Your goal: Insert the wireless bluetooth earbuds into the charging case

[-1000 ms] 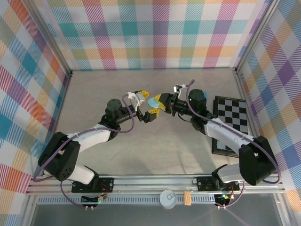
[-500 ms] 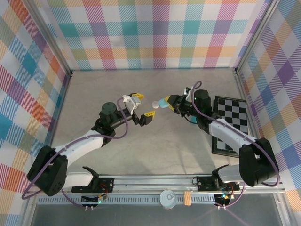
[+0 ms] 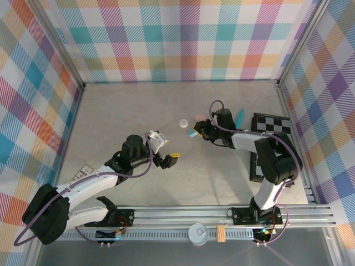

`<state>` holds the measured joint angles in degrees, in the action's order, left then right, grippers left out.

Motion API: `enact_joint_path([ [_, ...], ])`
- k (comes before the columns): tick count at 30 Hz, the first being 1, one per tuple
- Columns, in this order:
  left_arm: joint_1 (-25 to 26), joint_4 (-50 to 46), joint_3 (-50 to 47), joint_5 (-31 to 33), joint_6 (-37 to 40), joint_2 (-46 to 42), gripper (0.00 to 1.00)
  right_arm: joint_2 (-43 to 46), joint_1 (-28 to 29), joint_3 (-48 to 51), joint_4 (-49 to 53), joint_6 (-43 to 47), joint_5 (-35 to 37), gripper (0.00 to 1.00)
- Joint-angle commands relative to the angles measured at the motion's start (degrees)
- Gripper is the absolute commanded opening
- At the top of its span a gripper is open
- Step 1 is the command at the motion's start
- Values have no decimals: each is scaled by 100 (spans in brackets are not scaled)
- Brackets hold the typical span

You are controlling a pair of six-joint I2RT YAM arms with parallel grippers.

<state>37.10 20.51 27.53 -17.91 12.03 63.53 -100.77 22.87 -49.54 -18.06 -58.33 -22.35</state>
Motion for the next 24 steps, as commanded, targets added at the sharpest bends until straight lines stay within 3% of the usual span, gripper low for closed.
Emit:
enact_joint_path([
  [1,60,-127,-50,139,-9,8,100,-194,5,-184,-100,227,45,9],
  [11,61,-318,296,373,260,215,100,-686,24,-275,205,467,299,18],
  [15,-141,-154,312,876,119,195,100,-513,33,-353,712,826,680,39],
  [18,-356,-179,396,1616,190,244,100,-160,33,-436,1168,1189,1006,57],
  [24,-973,-34,331,2995,273,197,100,747,33,-617,2144,2097,1891,84],
])
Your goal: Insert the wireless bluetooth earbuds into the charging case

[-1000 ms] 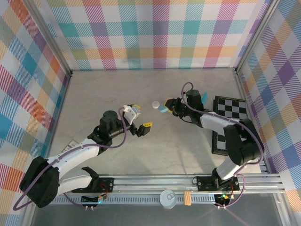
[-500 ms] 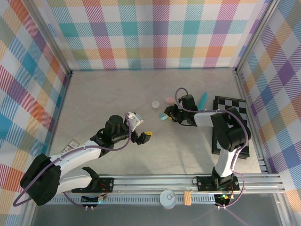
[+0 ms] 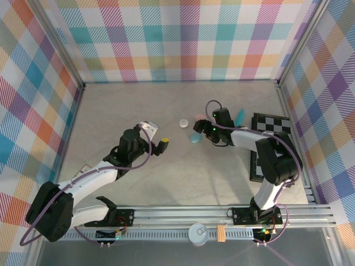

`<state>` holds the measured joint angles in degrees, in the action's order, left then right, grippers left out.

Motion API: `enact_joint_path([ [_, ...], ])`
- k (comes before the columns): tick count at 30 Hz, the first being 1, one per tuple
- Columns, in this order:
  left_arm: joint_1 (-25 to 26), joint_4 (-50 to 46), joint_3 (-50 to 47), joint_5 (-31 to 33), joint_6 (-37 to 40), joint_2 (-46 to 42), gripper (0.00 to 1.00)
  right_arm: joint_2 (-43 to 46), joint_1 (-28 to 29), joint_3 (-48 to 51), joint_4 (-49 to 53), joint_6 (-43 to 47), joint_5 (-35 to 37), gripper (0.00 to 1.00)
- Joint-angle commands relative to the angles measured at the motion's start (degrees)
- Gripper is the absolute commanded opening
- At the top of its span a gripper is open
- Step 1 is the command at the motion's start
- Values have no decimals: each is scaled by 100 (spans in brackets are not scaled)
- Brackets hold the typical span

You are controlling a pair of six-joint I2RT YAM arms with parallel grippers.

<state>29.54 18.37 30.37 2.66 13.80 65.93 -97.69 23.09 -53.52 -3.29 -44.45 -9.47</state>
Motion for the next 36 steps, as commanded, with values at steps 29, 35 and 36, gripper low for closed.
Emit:
enact_joint_path([
  [29,-2502,3633,-954,153,-1088,2442,100,1989,-1717,3287,-4065,4382,2348,99],
  [35,-2611,3249,-762,17,-1177,2450,100,1086,-1836,3361,-5059,4541,1796,99],
  [36,-2619,2966,-621,-1,-1170,2453,100,958,-1857,3329,-5118,4537,1726,99],
])
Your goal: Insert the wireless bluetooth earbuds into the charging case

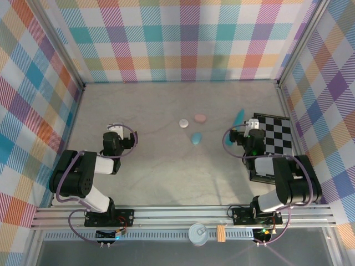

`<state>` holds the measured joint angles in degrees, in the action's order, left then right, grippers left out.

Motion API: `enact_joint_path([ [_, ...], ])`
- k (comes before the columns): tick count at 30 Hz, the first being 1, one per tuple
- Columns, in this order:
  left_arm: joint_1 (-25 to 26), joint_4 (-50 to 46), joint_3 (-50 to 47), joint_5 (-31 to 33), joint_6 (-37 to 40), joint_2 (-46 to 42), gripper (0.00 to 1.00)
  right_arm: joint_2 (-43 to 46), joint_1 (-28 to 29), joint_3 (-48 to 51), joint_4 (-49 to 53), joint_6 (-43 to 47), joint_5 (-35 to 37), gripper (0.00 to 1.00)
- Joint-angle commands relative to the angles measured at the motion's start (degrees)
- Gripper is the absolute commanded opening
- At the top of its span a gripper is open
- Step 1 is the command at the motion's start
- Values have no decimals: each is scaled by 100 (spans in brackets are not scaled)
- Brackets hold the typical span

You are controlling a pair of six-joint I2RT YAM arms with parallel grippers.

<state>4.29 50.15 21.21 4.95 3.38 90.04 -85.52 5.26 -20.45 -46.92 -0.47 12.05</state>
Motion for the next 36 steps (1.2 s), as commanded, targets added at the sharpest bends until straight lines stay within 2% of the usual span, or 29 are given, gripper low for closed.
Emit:
enact_joint_path([
  [1,-89,-165,293,-238,-142,54,100,-281,-97,-29,-667,139,-467,99],
  [7,-104,-189,296,-227,-150,55,100,-267,-446,-304,-96,-60,-1060,99],
  [36,-88,-192,300,-213,-124,60,100,-246,-445,-276,-137,-50,-1055,99],
])
